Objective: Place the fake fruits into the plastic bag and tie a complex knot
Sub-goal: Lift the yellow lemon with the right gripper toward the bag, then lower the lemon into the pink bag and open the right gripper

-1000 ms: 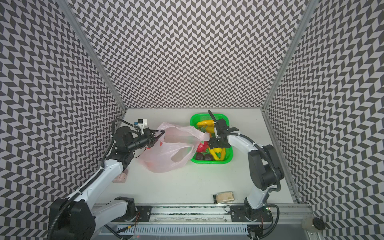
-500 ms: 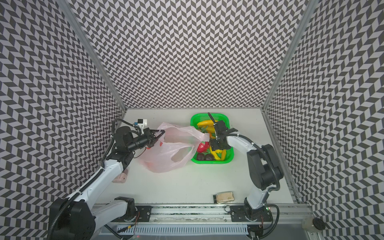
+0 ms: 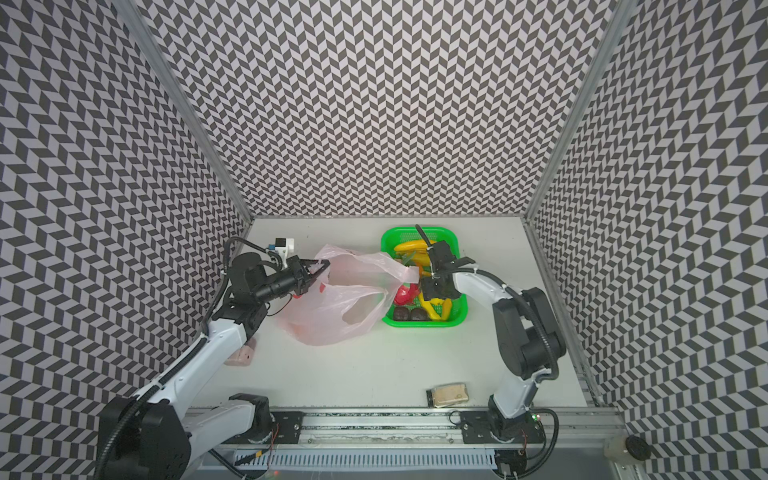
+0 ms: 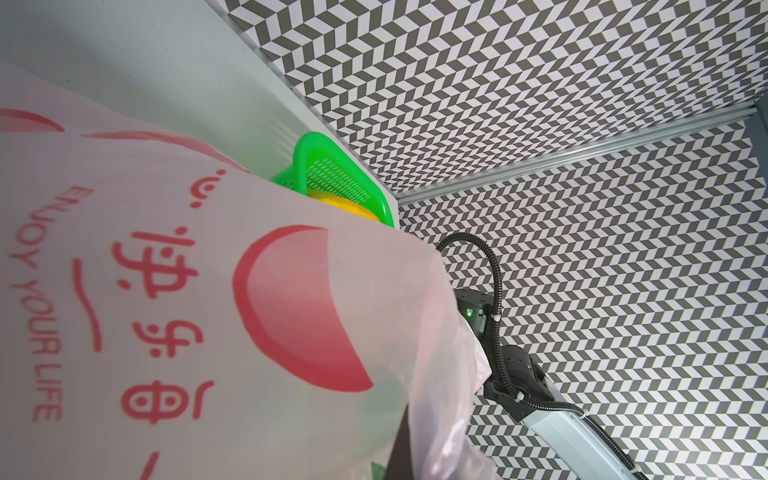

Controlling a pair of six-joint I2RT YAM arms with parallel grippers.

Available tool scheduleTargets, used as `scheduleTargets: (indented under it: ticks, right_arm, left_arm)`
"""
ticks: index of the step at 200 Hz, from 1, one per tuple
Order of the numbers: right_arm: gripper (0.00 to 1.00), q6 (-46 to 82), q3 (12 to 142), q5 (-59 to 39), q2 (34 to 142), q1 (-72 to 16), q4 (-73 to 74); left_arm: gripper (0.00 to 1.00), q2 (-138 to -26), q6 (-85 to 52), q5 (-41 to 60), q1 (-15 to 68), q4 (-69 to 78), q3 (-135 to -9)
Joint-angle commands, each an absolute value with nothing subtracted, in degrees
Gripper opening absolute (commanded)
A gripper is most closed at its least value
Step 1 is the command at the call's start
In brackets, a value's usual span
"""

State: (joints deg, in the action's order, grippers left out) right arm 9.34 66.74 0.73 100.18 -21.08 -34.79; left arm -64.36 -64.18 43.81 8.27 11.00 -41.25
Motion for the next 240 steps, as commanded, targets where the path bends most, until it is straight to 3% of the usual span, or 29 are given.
scheduleTargets:
  ticks: [1, 140, 185, 240]
  right_arm:
    - [0.54, 9.3, 64.3, -1.0, 100.5, -20.7, -33.1]
    - [0.52, 12.5, 53.3, -22.7, 66.9, -13.4, -28.8]
    - [0.51, 16.2, 49.7, -34.1, 62.8, -15.5, -26.5]
    - [0.51, 23.6, 49.6, -35.5, 64.8, -25.5, -15.4]
  left_arm:
    - [0.00, -62.9, -64.3, 44.4, 8.5, 11.2, -41.2]
    - [0.00, -63.3, -64.1, 43.8, 8.5, 10.6, -41.4]
    - [0.00, -63.4, -64.1, 43.5, 8.7, 10.5, -41.5]
    - [0.00, -63.4, -63.9, 44.1, 8.9, 10.4, -41.6]
